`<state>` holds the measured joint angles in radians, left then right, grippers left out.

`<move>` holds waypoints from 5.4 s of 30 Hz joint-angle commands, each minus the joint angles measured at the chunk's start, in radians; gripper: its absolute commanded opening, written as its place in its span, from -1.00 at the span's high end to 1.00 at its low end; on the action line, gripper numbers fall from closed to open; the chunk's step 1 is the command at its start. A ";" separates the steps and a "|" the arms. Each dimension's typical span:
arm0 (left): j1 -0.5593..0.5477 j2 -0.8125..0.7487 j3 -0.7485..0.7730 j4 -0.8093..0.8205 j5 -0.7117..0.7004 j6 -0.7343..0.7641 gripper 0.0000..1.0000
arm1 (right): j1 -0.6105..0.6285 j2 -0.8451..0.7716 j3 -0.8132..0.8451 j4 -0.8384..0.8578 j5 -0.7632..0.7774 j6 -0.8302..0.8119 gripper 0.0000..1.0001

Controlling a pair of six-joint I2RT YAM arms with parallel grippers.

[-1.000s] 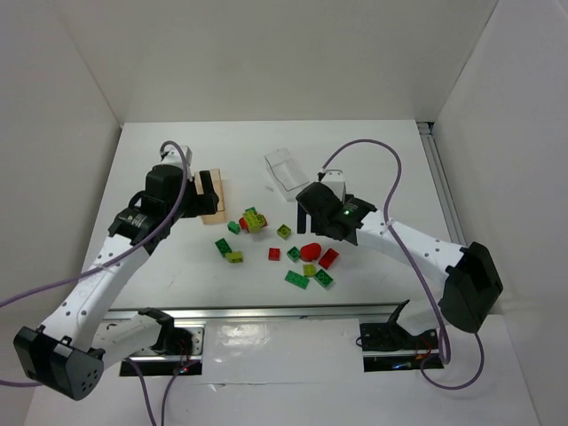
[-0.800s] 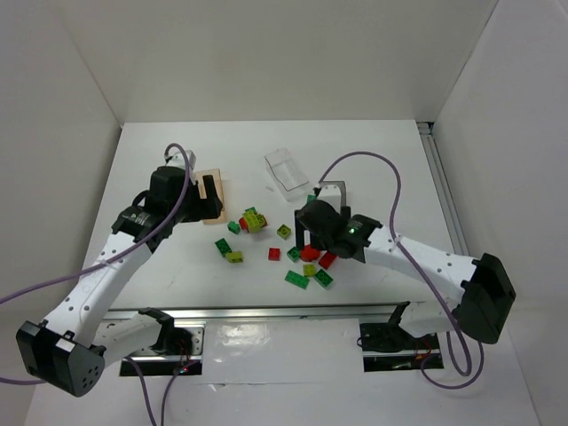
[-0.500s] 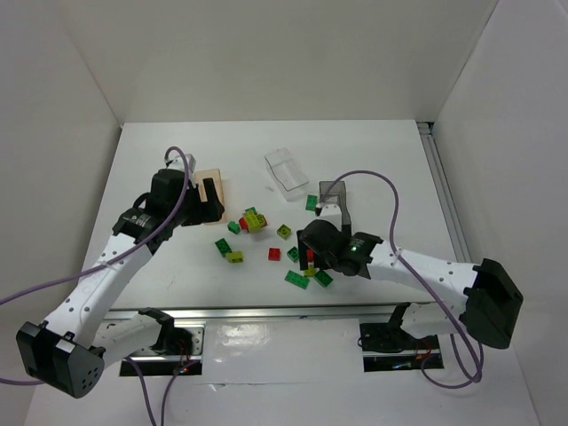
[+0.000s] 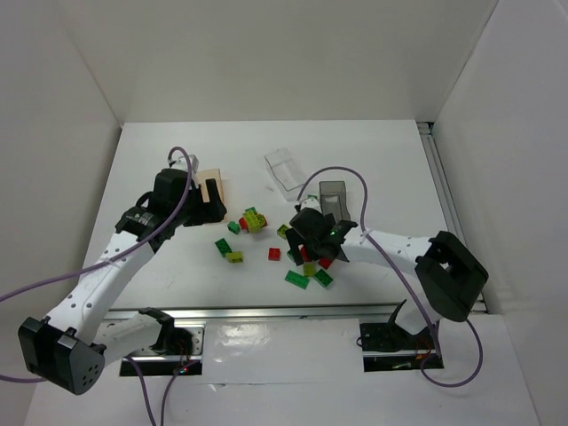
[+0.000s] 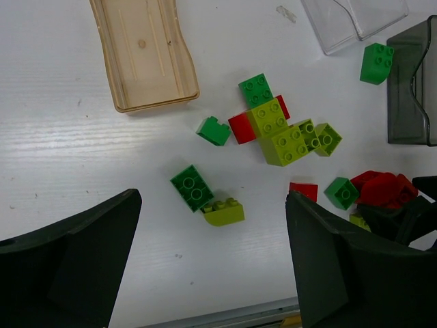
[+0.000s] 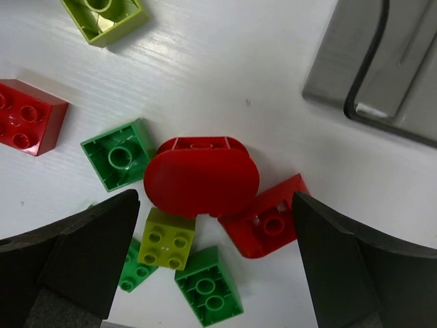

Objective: Sort the legos into containers by color

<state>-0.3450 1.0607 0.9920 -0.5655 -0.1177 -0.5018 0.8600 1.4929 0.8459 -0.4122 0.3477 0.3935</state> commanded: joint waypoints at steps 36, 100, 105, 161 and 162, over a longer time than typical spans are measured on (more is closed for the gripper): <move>-0.014 0.036 0.089 -0.053 -0.065 0.028 -0.85 | -0.303 -0.062 0.281 -0.020 0.123 0.005 -0.10; -0.014 0.085 0.108 -0.062 -0.025 0.019 -0.91 | -0.130 -0.020 -0.108 0.047 -0.015 0.496 0.01; -0.014 0.085 0.108 -0.062 -0.025 0.019 -0.91 | -0.075 -0.069 -0.001 -0.051 0.079 0.496 0.36; -0.014 0.096 0.099 -0.062 -0.003 0.000 -0.93 | -0.003 -0.143 -0.136 -0.211 -0.182 0.215 -0.82; -0.014 0.096 0.099 -0.062 -0.003 0.000 -0.93 | -0.003 -0.143 -0.136 -0.198 -0.173 0.215 -0.76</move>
<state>-0.3553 1.1656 1.0721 -0.6365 -0.1318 -0.5003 0.8513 1.3399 0.7204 -0.5953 0.1249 0.5804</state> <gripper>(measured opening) 0.965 0.893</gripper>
